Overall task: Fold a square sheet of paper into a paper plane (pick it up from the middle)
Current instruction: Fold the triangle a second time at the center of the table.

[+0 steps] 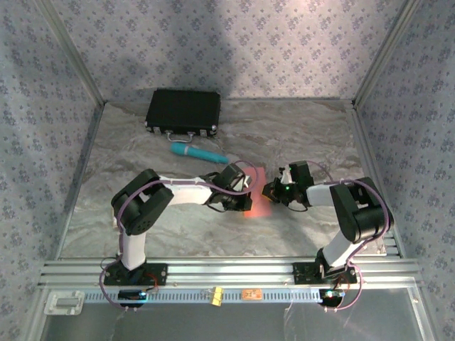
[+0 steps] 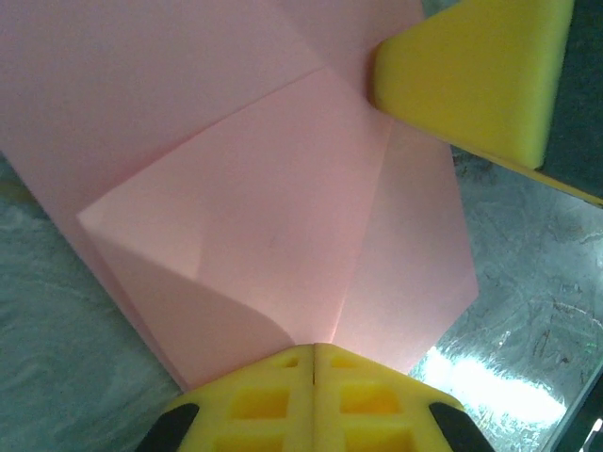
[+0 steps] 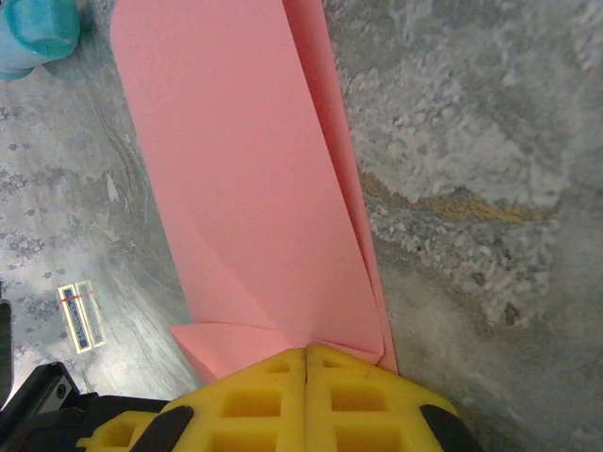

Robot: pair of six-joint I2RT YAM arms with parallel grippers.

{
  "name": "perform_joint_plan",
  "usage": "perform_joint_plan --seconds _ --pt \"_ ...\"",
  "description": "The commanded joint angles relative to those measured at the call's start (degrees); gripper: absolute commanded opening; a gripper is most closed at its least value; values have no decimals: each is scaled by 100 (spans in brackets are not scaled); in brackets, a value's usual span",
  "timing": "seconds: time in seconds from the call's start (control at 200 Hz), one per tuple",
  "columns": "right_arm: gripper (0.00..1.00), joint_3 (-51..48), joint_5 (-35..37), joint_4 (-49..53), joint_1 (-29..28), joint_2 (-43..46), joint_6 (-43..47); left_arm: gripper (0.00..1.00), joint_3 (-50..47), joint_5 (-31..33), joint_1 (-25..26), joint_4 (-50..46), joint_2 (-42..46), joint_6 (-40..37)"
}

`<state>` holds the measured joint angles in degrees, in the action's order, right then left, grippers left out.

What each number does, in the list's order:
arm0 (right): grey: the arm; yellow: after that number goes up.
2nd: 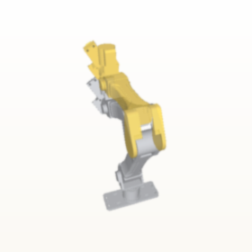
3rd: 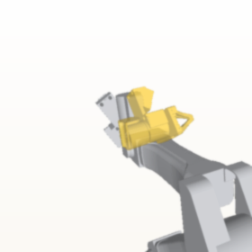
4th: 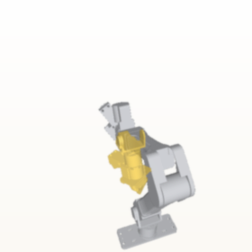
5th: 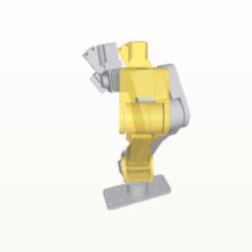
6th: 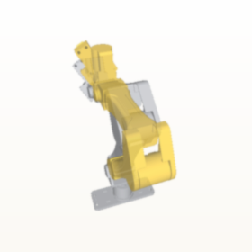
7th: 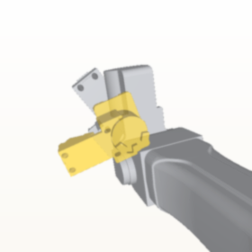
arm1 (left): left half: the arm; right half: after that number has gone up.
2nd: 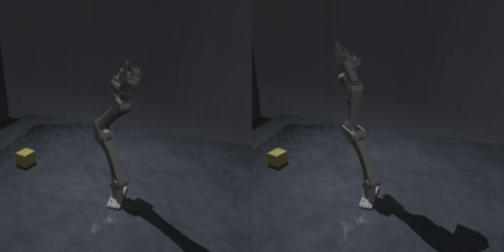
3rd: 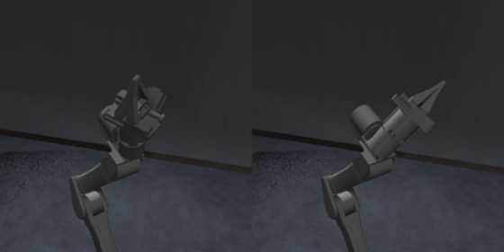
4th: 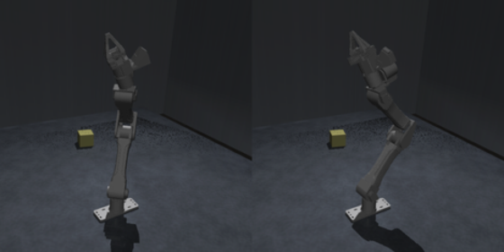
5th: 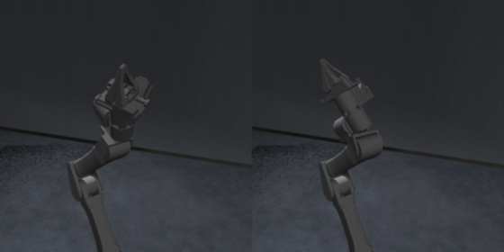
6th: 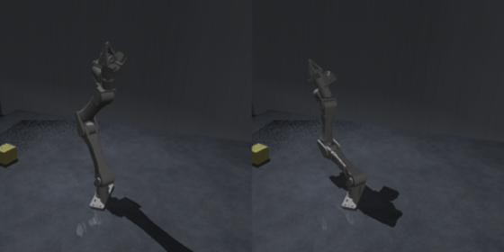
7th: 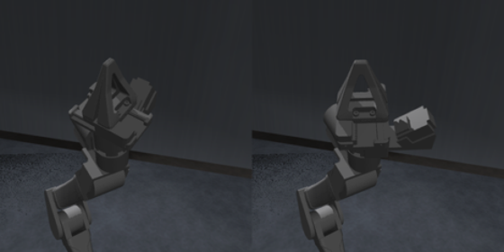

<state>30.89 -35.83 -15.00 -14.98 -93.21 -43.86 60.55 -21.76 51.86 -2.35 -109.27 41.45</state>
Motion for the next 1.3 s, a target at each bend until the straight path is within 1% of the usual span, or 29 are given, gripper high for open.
perform_joint_plan --seconds 0.0,0.35,0.46,0.68,1.009,1.119,1.294 --pt "0 -119 239 265 41 -103 131 1 372 9 20 -336 136 -74" --pt "0 -180 273 241 40 -103 91 2 992 -232 9 -290 -579 -28" --pt "0 -190 279 221 31 -132 92 1 959 -190 9 -290 -689 21" --pt "0 -215 296 213 19 -158 98 1 654 -140 18 -269 -610 94" --pt "0 -206 367 268 13 -222 123 5 349 -140 35 -179 -276 42" --pt "0 -201 367 284 28 -207 140 7 260 -130 35 -7 -202 71" --pt "0 -71 108 257 24 28 157 9 394 -22 35 101 -234 20"
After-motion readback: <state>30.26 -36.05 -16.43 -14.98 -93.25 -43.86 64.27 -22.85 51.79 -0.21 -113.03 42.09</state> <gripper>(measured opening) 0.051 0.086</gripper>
